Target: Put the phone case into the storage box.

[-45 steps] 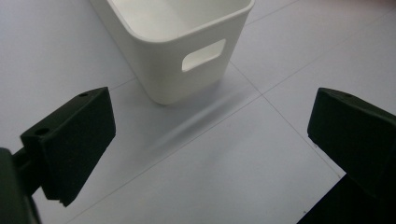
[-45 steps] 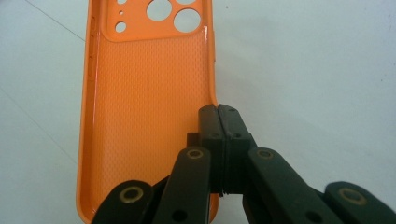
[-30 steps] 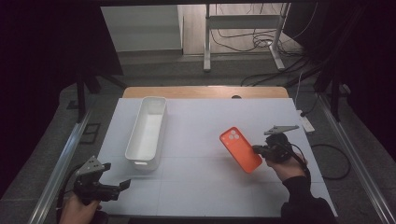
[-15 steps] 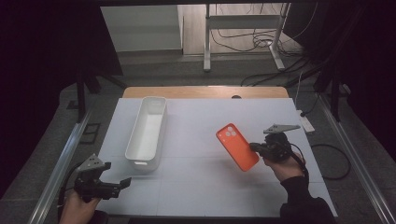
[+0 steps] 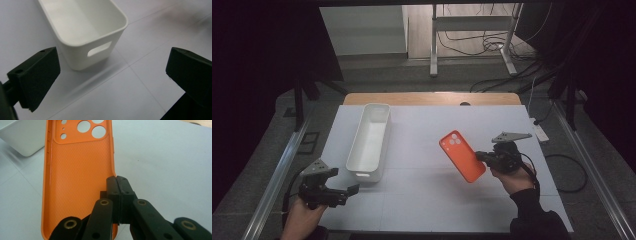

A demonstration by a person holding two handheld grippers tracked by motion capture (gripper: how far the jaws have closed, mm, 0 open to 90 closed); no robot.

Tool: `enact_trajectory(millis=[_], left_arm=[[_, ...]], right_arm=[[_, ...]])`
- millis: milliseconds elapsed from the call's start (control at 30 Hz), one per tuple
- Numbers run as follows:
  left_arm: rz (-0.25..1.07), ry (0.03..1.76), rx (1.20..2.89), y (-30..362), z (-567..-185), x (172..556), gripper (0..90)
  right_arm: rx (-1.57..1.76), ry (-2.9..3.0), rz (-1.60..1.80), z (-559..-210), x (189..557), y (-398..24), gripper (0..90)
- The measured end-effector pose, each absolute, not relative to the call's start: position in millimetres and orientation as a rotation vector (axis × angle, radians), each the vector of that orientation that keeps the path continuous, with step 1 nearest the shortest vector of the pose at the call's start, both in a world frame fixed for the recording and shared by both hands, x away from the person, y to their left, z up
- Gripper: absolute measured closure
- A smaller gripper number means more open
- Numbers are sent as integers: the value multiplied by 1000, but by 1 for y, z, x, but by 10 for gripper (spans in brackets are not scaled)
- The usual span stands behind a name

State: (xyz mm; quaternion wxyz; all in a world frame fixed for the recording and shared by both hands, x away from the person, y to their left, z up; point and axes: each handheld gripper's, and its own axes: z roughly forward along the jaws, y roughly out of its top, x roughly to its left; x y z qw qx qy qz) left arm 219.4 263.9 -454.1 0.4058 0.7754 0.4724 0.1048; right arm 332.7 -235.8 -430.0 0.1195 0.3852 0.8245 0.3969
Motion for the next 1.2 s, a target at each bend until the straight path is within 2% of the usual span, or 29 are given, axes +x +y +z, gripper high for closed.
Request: enact_trajectory(millis=[1200], left_arm=[[23,1031,1884,208,-438,270,0]], right_arm=[[1027,2405,1165,-424,322,-216,887]])
